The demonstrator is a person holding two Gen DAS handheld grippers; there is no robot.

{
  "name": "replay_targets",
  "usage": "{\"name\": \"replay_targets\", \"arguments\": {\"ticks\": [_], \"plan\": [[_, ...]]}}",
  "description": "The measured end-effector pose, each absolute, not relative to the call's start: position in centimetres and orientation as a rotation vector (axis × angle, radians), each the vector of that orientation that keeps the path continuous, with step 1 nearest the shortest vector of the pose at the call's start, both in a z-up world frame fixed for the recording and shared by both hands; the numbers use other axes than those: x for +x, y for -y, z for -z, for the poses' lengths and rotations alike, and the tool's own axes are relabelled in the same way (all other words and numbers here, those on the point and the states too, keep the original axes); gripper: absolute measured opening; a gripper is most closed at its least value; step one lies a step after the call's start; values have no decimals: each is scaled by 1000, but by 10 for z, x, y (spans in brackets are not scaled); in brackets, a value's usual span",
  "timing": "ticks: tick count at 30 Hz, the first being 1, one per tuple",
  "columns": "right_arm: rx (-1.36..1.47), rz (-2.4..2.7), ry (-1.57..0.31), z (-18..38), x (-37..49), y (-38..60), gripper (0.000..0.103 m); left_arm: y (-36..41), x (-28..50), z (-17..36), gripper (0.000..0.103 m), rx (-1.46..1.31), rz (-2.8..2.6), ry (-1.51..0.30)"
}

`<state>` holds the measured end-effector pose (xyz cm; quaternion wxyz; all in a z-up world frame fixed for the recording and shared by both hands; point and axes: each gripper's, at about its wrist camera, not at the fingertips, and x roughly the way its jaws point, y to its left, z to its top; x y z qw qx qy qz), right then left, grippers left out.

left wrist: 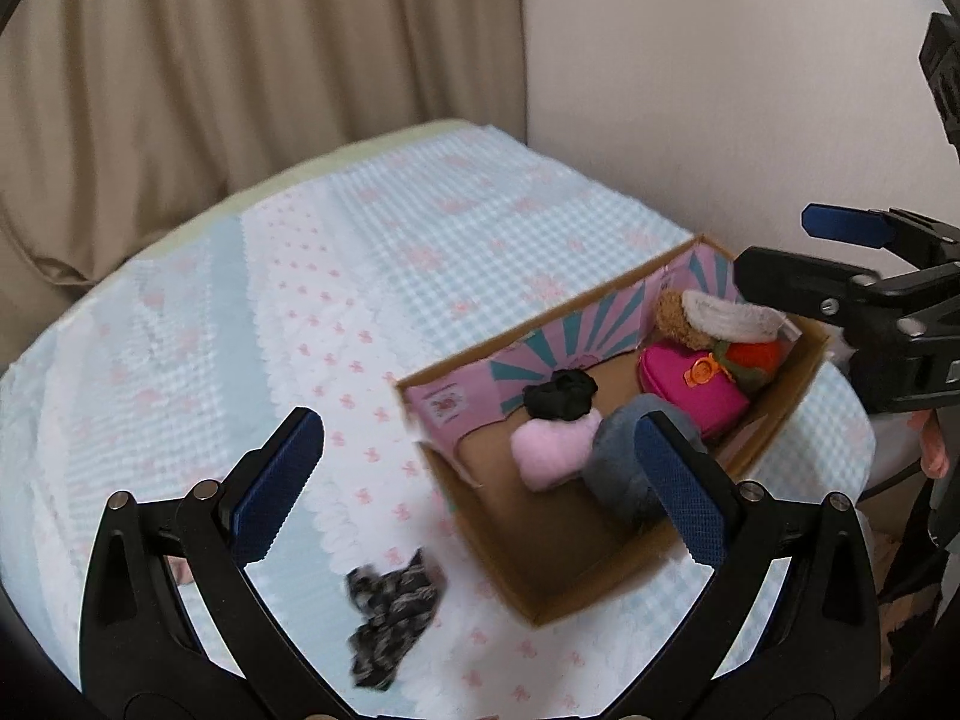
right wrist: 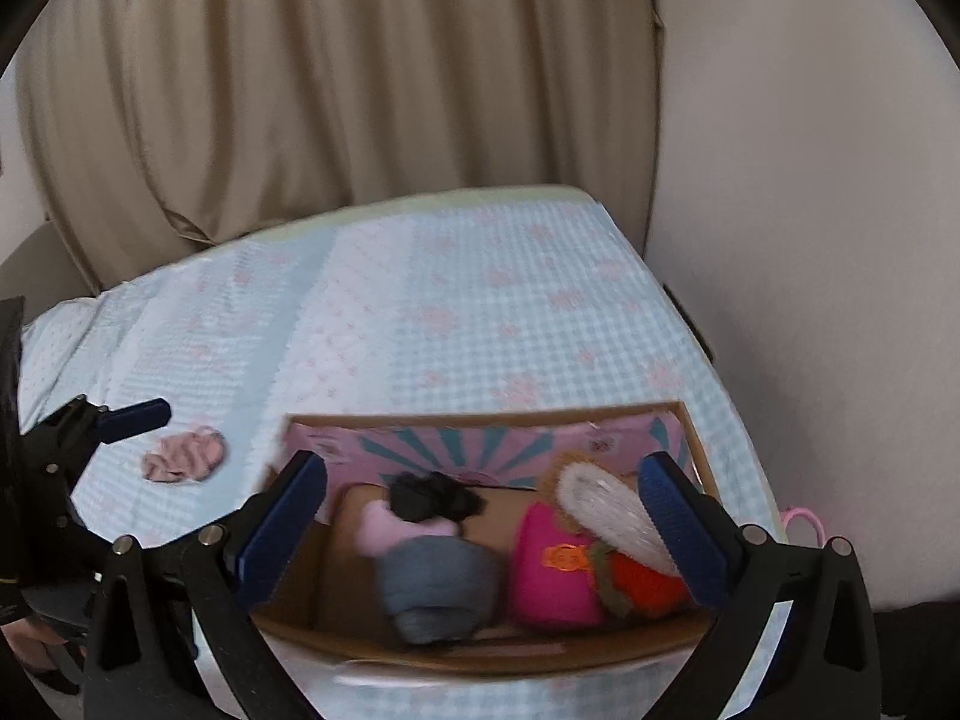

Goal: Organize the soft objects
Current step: 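Withdraw both open tools from the box toward the remaining items, then grasp the pink cloth with left tool while right tool grasps black scrunchie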

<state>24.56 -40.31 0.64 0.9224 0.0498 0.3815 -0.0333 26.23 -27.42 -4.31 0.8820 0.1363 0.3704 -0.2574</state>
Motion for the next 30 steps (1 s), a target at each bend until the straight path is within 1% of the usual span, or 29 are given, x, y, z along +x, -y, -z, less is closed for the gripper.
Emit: {"name": "replay_targets", "arguments": {"ticks": [7, 12, 17, 21, 25, 30], "plan": [[133, -28, -697, -58, 212, 341, 103, 192, 240, 2, 103, 235, 465, -683], [107, -95, -653, -63, 197, 289, 103, 108, 239, -2, 103, 155, 401, -655], [93, -167, -704, -32, 202, 238, 103, 38, 246, 12, 103, 77, 324, -679], [90, -198, -740, -3, 210, 209, 103, -8, 253, 36, 103, 53, 258, -704], [118, -213, -769, 26, 214, 185, 103, -35, 262, 63, 103, 37, 234, -734], [127, -183, -789, 59, 216, 168, 103, -38, 280, 100, 103, 77, 233, -764]]}}
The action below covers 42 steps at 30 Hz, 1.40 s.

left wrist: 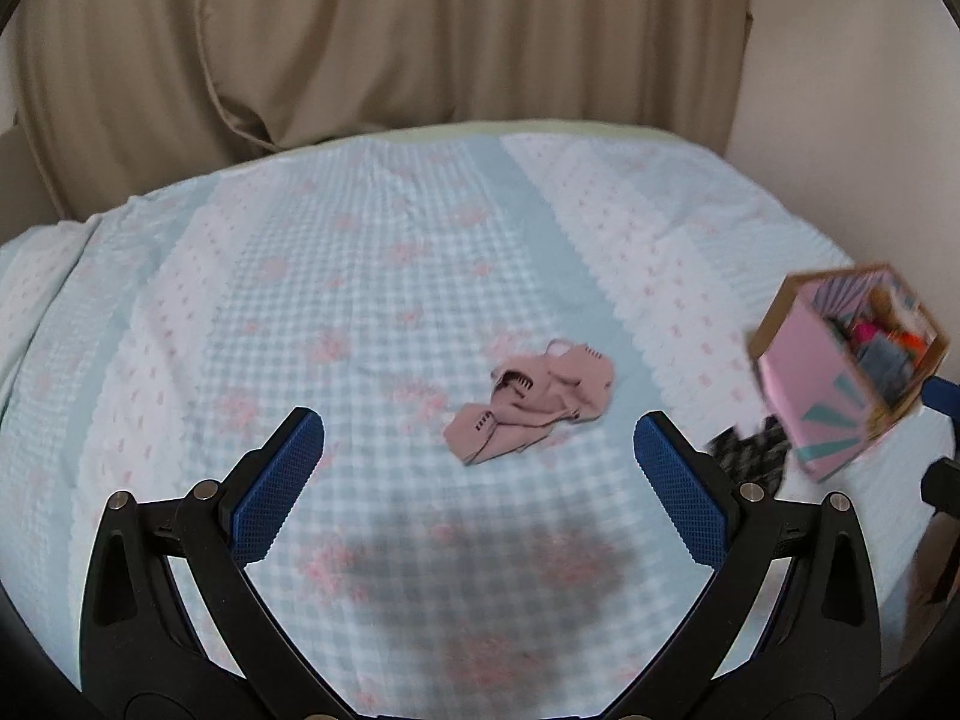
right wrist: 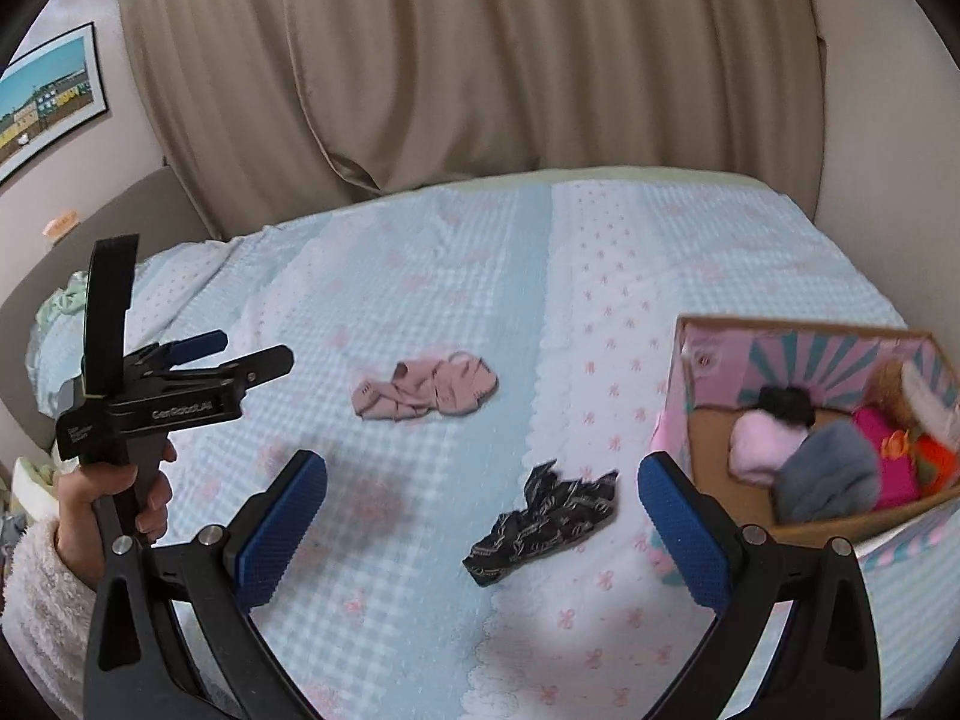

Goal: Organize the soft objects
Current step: 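Grasp the pink cloth with left tool while right tool grasps black scrunchie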

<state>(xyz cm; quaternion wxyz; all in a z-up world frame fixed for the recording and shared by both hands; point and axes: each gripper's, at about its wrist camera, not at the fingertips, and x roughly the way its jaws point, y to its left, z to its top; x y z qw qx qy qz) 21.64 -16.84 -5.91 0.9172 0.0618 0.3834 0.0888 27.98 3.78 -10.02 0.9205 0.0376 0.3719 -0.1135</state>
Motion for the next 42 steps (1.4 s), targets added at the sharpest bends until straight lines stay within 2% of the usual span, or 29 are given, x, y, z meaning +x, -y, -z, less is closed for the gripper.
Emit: {"name": "replay_targets", "arguments": {"ticks": [12, 21, 25, 30, 31, 33, 36, 42], "plan": [[100, -64, -841, 155, 213, 144, 103, 14, 332, 189, 103, 211, 316, -826], [113, -34, -889, 192, 230, 153, 103, 34, 366, 230, 103, 240, 335, -860], [122, -34, -924, 202, 240, 156, 88, 40, 377, 238, 100, 239, 354, -875], [121, -39, -930, 208, 245, 157, 81, 52, 388, 241, 83, 260, 381, -888], [118, -41, -927, 208, 246, 157, 74, 56, 389, 242, 81, 274, 387, -892], [120, -54, -925, 207, 245, 156, 69, 59, 388, 241, 71, 276, 395, -886], [122, -64, -925, 206, 245, 156, 61, 63, 388, 239, 62, 273, 410, -888], [135, -71, -918, 202, 243, 157, 52, 67, 383, 233, 51, 288, 408, -871]]}}
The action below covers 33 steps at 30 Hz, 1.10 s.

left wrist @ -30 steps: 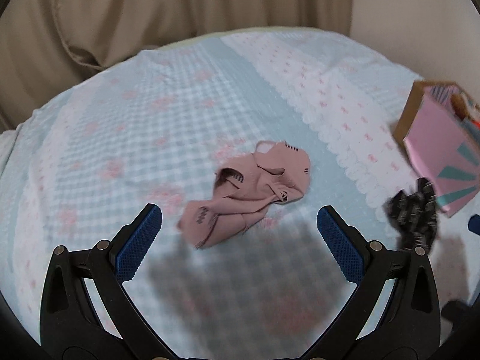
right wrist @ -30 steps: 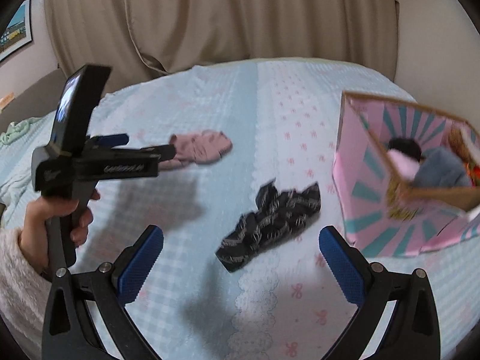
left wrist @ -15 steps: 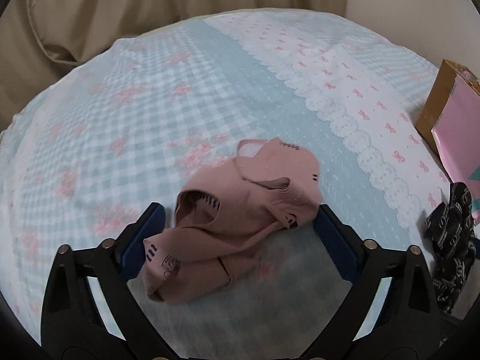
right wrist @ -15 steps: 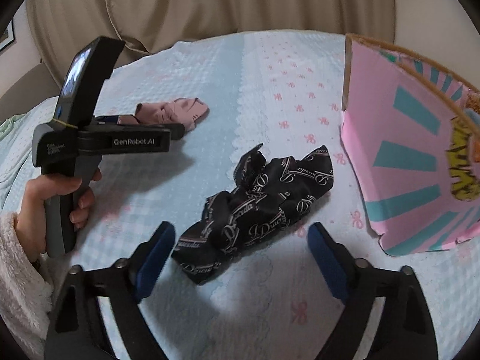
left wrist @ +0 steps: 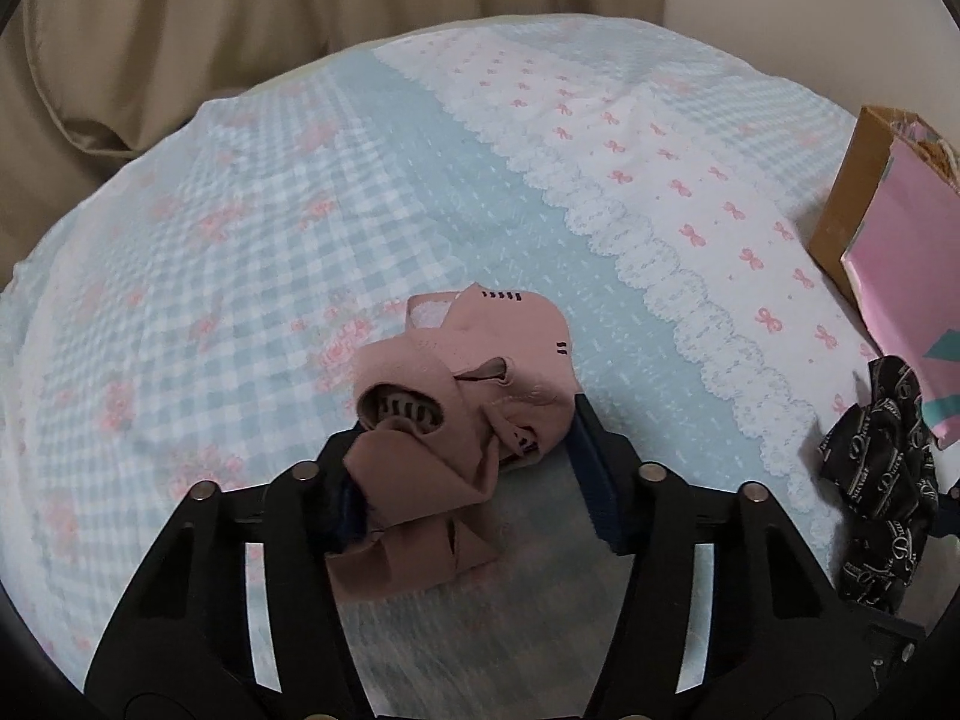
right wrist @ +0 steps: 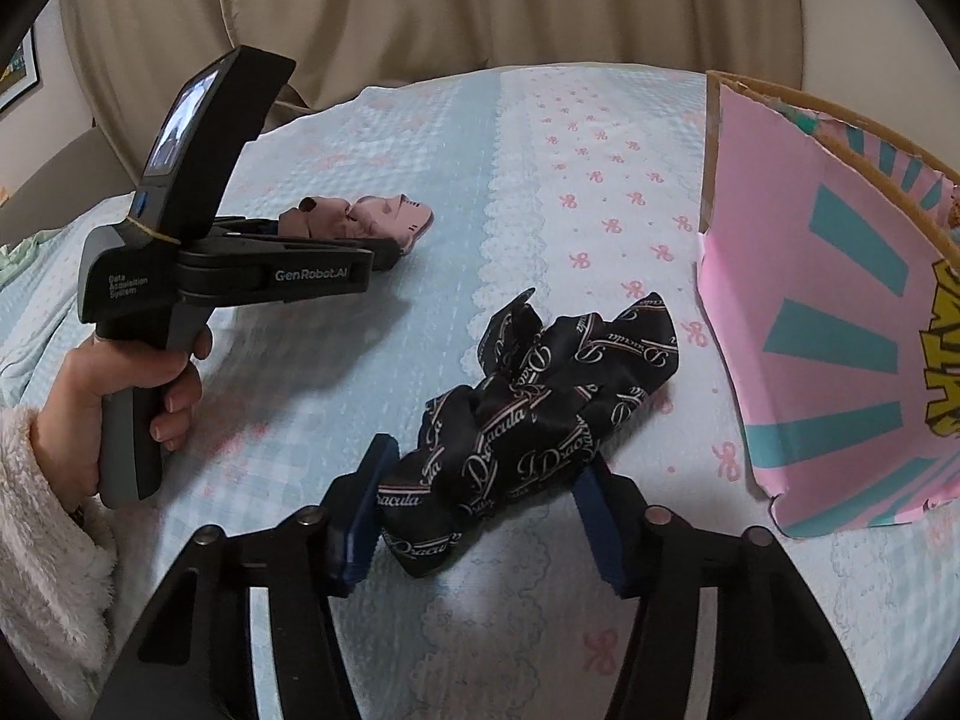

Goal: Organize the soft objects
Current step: 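Grasp the pink cloth with left tool while right tool grasps black scrunchie, then carry pink cloth and black scrunchie into the box and release both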

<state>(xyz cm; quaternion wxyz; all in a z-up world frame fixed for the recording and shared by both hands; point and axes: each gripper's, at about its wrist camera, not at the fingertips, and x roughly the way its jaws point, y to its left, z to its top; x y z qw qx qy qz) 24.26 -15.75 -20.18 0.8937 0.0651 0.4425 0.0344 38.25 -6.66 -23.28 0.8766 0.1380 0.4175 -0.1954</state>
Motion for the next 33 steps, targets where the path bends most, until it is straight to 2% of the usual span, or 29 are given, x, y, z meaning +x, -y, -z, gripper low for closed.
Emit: {"name": "replay_targets", "arguments": {"ticks": [6, 18, 33], "plan": [[151, -79, -910, 199, 244, 160, 47, 62, 378, 224, 45, 278, 401, -857], [169, -106, -860, 170, 238, 161, 46, 47, 359, 190, 44, 251, 361, -820], [126, -177, -681, 60, 221, 171, 46, 38, 313, 68, 44, 218, 301, -687]]}}
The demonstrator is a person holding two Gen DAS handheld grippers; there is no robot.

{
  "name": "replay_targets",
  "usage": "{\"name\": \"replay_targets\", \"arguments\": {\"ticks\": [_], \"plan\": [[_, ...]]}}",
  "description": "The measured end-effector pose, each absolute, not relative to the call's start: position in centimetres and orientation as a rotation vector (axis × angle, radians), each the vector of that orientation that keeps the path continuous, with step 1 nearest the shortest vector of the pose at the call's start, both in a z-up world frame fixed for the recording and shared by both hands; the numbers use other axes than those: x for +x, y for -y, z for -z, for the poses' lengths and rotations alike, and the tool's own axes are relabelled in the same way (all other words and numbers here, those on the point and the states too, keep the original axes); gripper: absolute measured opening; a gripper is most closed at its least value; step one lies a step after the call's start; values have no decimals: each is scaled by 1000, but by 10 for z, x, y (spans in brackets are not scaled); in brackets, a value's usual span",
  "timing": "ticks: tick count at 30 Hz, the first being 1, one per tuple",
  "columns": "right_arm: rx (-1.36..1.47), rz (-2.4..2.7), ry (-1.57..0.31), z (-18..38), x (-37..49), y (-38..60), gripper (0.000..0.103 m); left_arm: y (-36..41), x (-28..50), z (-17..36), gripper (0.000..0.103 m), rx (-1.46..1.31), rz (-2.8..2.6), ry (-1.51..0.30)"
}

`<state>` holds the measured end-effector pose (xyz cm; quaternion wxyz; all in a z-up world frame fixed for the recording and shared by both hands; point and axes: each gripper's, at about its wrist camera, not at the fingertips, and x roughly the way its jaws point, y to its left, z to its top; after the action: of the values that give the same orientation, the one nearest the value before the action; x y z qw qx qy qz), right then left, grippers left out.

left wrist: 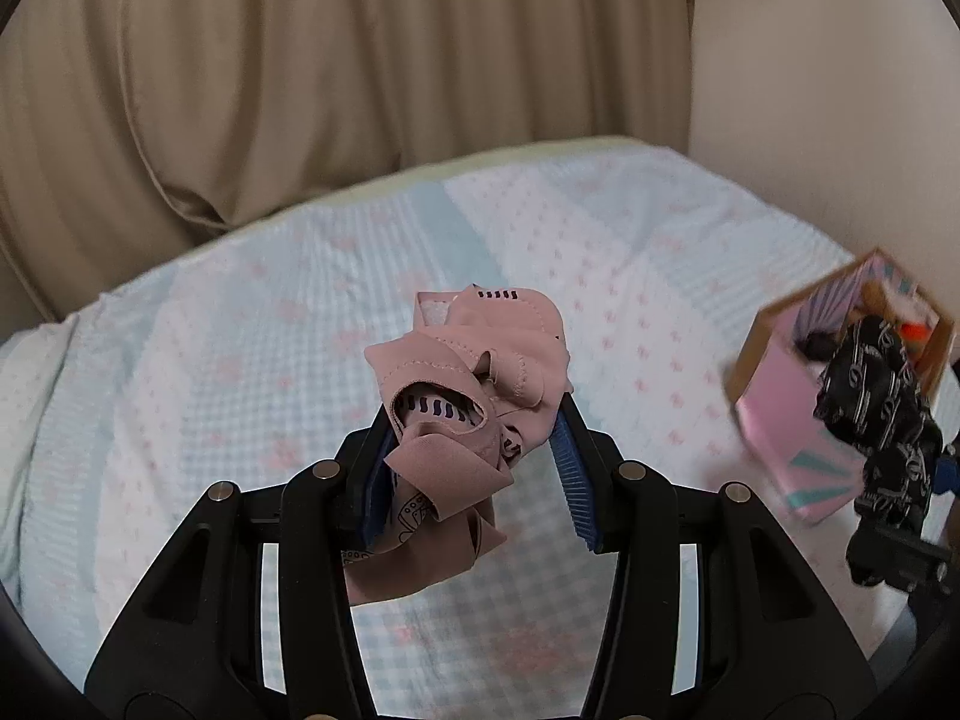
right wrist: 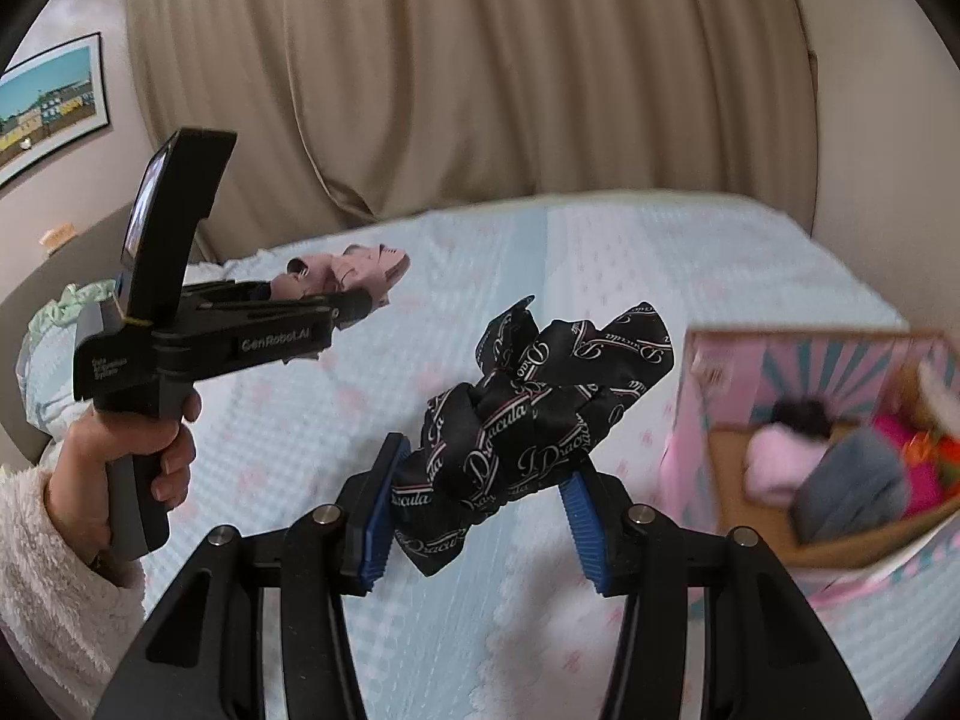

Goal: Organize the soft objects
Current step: 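Carry pink cloth and black scrunchie into the box and release both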

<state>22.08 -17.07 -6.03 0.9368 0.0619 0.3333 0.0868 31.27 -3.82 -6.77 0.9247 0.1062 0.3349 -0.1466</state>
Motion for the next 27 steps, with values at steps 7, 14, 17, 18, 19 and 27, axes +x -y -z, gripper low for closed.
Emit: {"name": "replay_targets", "arguments": {"ticks": [7, 14, 17, 18, 19, 27], "plan": [[123, -157, -616, 8, 219, 216, 46, 73, 301, 20, 44, 209, 323, -655], [140, -64, -620, -22, 223, 297, 46, 148, 303, 7, 44, 203, 408, -678], [179, -29, -662, -25, 233, 336, 46, 184, 302, 12, 44, 210, 451, -700], [187, -14, -673, -25, 235, 346, 46, 198, 302, 14, 44, 213, 469, -711], [188, 10, -692, -23, 239, 361, 46, 214, 301, 18, 44, 220, 487, -722], [247, 83, -848, 10, 263, 426, 46, 312, 290, 57, 44, 299, 565, -802]]}}
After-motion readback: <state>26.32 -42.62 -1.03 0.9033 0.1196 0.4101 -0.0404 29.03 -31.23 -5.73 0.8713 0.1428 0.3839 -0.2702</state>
